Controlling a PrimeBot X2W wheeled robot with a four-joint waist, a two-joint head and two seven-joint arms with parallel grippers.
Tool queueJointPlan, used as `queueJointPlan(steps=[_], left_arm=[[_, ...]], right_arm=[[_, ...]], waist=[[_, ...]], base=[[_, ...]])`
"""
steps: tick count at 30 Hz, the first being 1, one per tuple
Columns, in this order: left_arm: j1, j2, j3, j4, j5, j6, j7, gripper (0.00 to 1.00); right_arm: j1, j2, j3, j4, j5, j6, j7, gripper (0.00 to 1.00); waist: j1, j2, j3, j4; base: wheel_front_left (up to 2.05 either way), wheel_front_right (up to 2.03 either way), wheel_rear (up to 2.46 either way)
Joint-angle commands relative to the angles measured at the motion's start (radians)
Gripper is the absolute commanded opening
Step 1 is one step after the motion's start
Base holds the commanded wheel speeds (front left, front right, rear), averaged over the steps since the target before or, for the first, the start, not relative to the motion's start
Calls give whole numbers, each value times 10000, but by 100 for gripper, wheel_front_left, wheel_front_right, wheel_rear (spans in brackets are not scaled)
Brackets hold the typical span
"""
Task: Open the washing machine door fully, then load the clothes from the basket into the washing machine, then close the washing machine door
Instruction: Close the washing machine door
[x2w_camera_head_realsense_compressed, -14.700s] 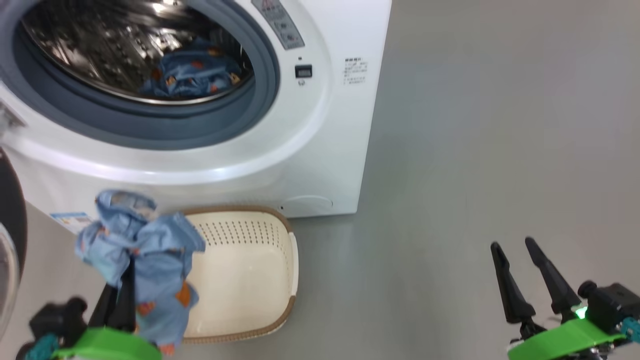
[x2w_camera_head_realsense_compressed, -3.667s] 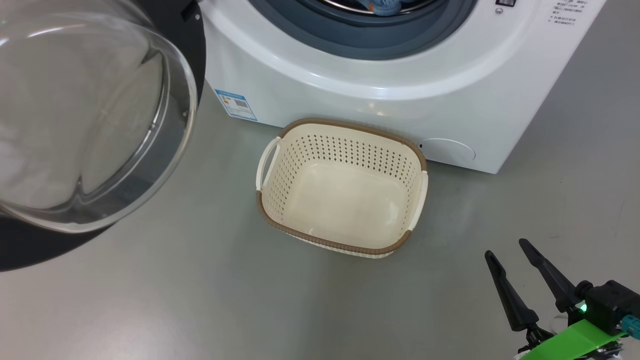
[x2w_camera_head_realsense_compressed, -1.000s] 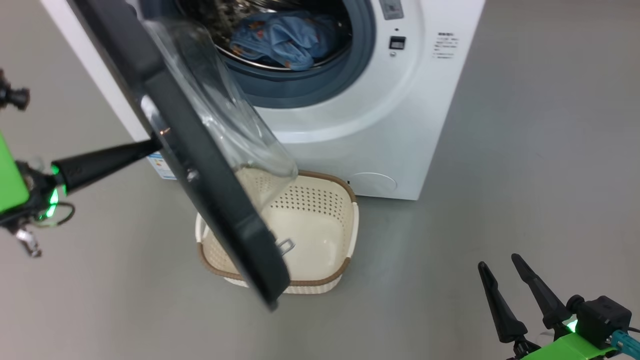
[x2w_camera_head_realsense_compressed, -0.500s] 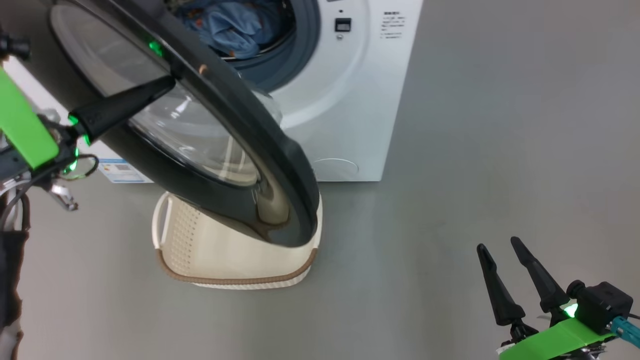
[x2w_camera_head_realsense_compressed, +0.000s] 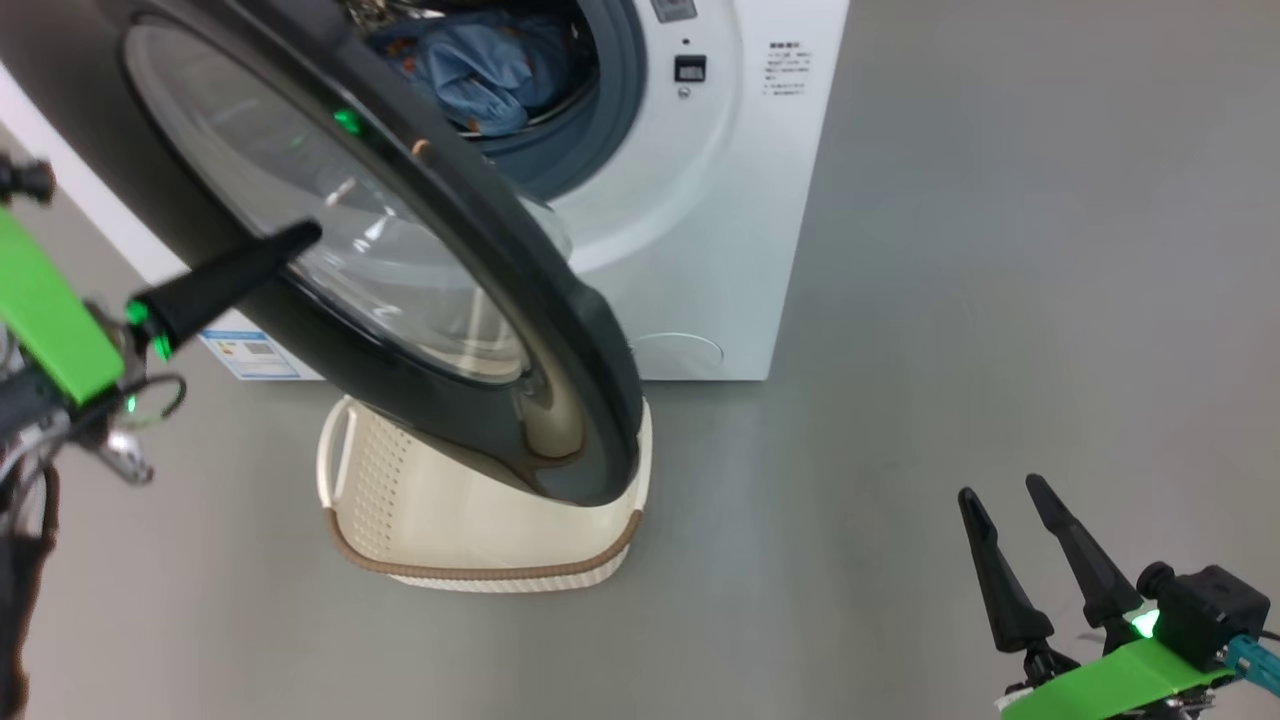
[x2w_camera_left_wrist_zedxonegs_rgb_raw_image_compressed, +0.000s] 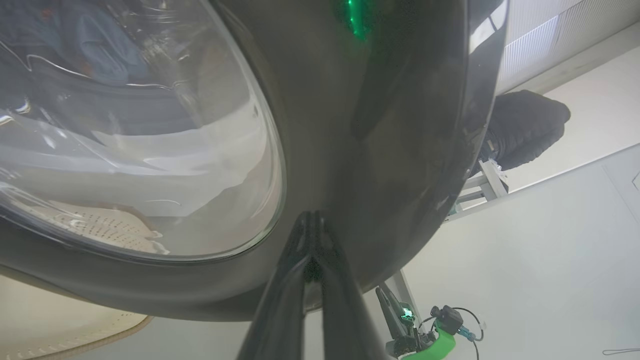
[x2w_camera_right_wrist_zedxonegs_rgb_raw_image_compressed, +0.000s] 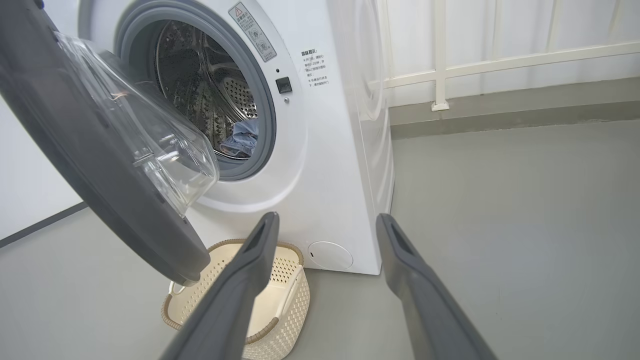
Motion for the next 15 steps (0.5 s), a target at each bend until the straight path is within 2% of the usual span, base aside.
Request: queueJointPlan(steps=[1,2,5,6,7,15], left_arm=[[134,631,460,-316,-22,-71,-140,0],[321,693,493,-349,-9,-71,-246,12],[1039,857,609,-383,83,-71,-791,82],[1216,882,634,-390,70,-71,-909,94],[1392,937,653,-401,109,-71,-1046,100],[2940,1139,648,-333,336,-71,-2451,100]], right_arm=[[110,-120,201,-203,-103,27,-48,100],[148,-141,204,-195,-95,27,-48,100],[317,-208,194,-176,-76,27,-48,100],[346,-222,195,-172,-71,27,-48,100],[364,-241,198,-170,-67,27,-48,100],[559,-356,226,-121,-14,27,-48,100]], waist=[[0,-1,-219,212],[0,-1,-273,268],[0,-1,-477,458],[0,-1,-507,485],[0,-1,-535,510],[0,-1,-742,561]], base=[[0,0,0],[0,0,0],[0,0,0],[0,0,0],[0,0,0],[0,0,0]])
